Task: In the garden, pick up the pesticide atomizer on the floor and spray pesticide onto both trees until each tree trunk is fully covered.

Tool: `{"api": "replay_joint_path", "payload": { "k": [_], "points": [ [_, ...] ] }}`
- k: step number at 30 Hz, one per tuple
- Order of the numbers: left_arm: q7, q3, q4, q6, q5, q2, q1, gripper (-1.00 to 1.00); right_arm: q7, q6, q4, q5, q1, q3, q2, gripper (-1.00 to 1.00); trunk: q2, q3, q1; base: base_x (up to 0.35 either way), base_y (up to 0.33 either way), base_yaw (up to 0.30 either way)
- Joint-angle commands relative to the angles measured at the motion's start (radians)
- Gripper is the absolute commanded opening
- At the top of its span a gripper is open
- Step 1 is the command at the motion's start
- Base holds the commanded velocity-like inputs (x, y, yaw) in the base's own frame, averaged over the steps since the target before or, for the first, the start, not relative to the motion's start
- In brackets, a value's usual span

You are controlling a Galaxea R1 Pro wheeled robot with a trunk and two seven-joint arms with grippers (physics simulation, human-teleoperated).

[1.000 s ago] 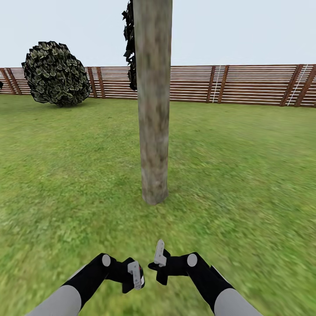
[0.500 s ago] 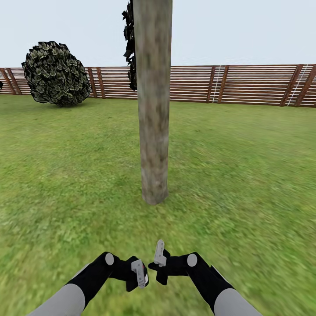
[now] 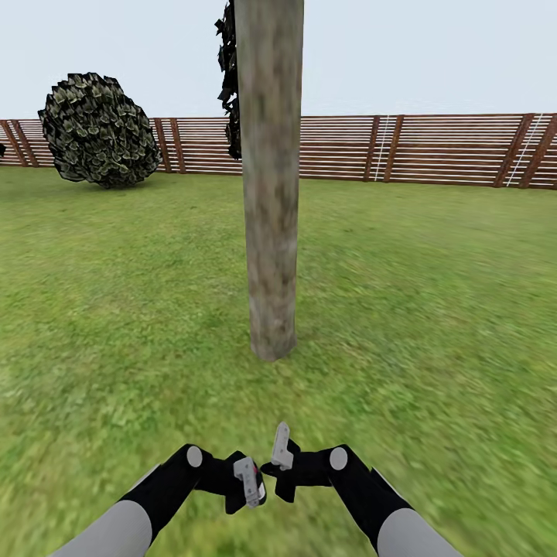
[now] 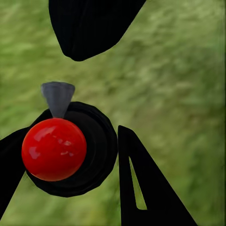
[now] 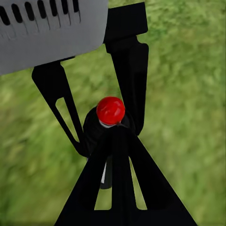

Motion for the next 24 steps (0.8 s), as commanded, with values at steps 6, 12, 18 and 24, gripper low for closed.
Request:
{"api": "replay_joint_path", "payload": {
  "k": [6, 12, 18, 24],
  "points": [
    [-0.001, 0.0, 0.001, -0.004, 0.006, 0.0, 0.0, -1.0, 0.0, 0.0, 0.0, 0.0, 0.0, 0.0, 0.0, -1.0, 0.0, 0.0, 0.0, 0.0, 0.0, 0.0],
    [-0.002, 0.001, 0.002, -0.007, 0.008, 0.001, 0.002, -1.0, 0.0, 0.0, 0.0, 0.0, 0.0, 0.0, -0.001, -1.0, 0.0, 0.0, 0.0, 0.0, 0.0, 0.0],
    [-0.002, 0.003, 0.004, -0.008, 0.008, 0.0, 0.002, -1.0, 0.0, 0.0, 0.0, 0.0, 0.0, 0.0, -0.001, -1.0, 0.0, 0.0, 0.0, 0.0, 0.0, 0.0],
    [-0.003, 0.003, 0.004, -0.01, 0.009, 0.0, 0.002, -1.0, 0.0, 0.0, 0.0, 0.0, 0.0, 0.0, -0.001, -1.0, 0.0, 0.0, 0.0, 0.0, 0.0, 0.0]
  ]
}}
